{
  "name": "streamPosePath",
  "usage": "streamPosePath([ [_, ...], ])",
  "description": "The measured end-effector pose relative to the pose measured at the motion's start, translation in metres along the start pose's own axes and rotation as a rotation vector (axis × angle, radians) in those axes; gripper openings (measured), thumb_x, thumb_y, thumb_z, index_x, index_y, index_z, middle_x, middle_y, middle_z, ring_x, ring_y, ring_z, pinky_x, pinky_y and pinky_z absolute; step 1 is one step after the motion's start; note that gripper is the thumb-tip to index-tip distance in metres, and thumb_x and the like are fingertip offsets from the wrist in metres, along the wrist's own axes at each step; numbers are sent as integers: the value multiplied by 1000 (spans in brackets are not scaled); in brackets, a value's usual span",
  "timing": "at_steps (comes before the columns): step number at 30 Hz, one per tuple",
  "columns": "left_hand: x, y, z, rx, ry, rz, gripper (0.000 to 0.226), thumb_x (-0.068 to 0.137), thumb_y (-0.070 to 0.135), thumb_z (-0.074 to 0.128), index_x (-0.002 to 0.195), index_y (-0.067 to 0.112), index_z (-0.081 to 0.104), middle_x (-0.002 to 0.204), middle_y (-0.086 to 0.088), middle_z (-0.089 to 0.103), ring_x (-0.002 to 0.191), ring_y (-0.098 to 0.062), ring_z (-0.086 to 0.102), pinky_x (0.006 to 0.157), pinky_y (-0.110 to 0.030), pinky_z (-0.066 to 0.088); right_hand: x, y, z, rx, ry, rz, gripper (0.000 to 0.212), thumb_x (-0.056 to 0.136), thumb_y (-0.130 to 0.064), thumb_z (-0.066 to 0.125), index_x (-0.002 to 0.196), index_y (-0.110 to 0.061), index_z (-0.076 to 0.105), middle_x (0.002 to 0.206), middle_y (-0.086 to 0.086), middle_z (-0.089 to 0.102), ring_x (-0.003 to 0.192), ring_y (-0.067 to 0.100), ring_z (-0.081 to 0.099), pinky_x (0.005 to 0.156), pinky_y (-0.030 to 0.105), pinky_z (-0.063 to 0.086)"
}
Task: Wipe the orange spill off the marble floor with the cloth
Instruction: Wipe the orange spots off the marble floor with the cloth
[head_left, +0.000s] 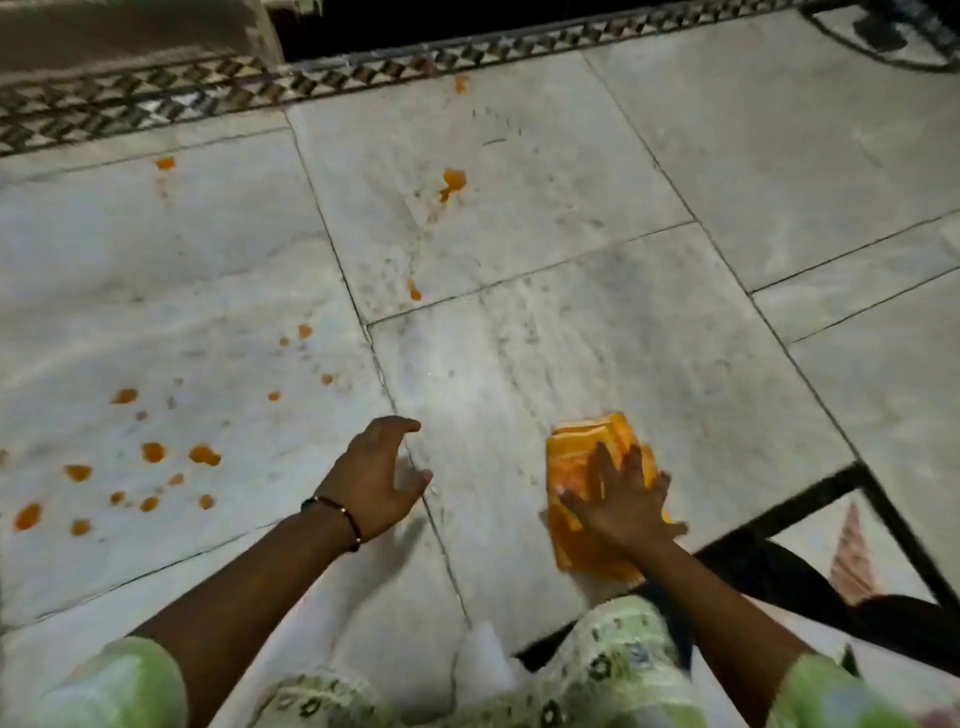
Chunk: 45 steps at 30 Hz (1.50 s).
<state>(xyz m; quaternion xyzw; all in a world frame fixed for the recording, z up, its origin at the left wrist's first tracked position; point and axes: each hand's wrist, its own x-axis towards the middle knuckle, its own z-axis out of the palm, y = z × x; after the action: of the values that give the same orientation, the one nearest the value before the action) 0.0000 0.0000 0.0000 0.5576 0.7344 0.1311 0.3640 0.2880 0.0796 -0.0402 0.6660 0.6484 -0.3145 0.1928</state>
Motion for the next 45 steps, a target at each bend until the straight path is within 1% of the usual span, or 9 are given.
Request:
streamPosePath([
  [3, 38, -36, 14, 13, 55, 7, 79, 72, 61, 42, 134, 12, 46, 138, -10, 44, 124, -28, 45, 104, -33, 35, 22, 7, 37, -131, 79, 100, 112, 64, -89, 44, 138, -47, -30, 152, -4, -38, 142, 37, -25, 104, 71, 13],
  [7, 72, -68, 15, 33, 95, 1, 88, 69, 68, 37, 135, 10, 46, 139, -12, 44, 127, -30, 43, 106, -37, 35, 38, 10, 65, -175, 265, 100, 104, 74, -79, 48, 134, -48, -32, 157, 0, -24, 144, 38, -9, 107, 64, 21],
  [10, 78, -82, 3, 6, 118, -23, 83, 73, 64, 42, 134, 8, 47, 138, -13, 46, 126, -30, 44, 104, -35, 34, 42, 15, 52, -165, 377, -8, 77, 87, -50, 55, 149, -41, 10, 158, 10, 11, 136, 42, 20, 99, 57, 32],
  [13, 69, -77, -2, -14, 100, -41, 60, 86, 40, 60, 134, 8, 46, 138, -13, 45, 125, -29, 45, 104, -35, 35, 43, 14, 24, 152, 475, -227, 53, 80, -36, 53, 129, -15, 55, 130, 19, 54, 111, 41, 52, 84, 45, 43],
  [17, 72, -62, -22, -41, 103, 11, 52, 89, 28, 62, 135, 11, 45, 141, -11, 43, 125, -26, 46, 102, -31, 34, 43, -39, -46, 629, 301, -227, 31, 90, -26, 55, 120, -17, 58, 100, 2, 66, 89, 21, 62, 78, 31, 43],
  [29, 45, -20, -108, -150, 323, 67, 49, 91, 29, 59, 135, 12, 45, 139, -6, 46, 129, -22, 43, 100, -20, 27, 7, -142, -168, 990, 13, -422, 44, 84, -21, 55, 127, -13, 56, 112, 14, 67, 99, 31, 64, 85, 44, 53],
  [35, 68, -40, -117, -116, 326, 46, 53, 90, 32, 61, 137, 15, 43, 142, -3, 43, 126, -23, 46, 102, -29, 36, 47, -176, -146, 867, -73, -463, 36, 83, -18, 58, 118, -20, 59, 114, 4, 67, 108, 28, 62, 79, 29, 53],
  [40, 74, -98, -85, 131, 8, -74, 106, 64, 75, 32, 149, 14, 17, 158, -5, 13, 144, -21, 18, 114, -26, 17, 105, -216, -109, 589, -75, -557, 22, 86, -22, 51, 105, -29, 60, 104, 7, 70, 61, 9, 62, 44, 15, 41],
  [45, 82, -156, -58, 413, 120, -33, 113, 67, 80, 30, 149, 10, -3, 156, -7, -11, 146, -25, -1, 117, -39, 3, 159, -261, -67, 114, 132, -716, 63, 76, -37, 42, 139, -44, 39, 149, 4, 36, 120, 35, 46, 96, 43, 43],
])
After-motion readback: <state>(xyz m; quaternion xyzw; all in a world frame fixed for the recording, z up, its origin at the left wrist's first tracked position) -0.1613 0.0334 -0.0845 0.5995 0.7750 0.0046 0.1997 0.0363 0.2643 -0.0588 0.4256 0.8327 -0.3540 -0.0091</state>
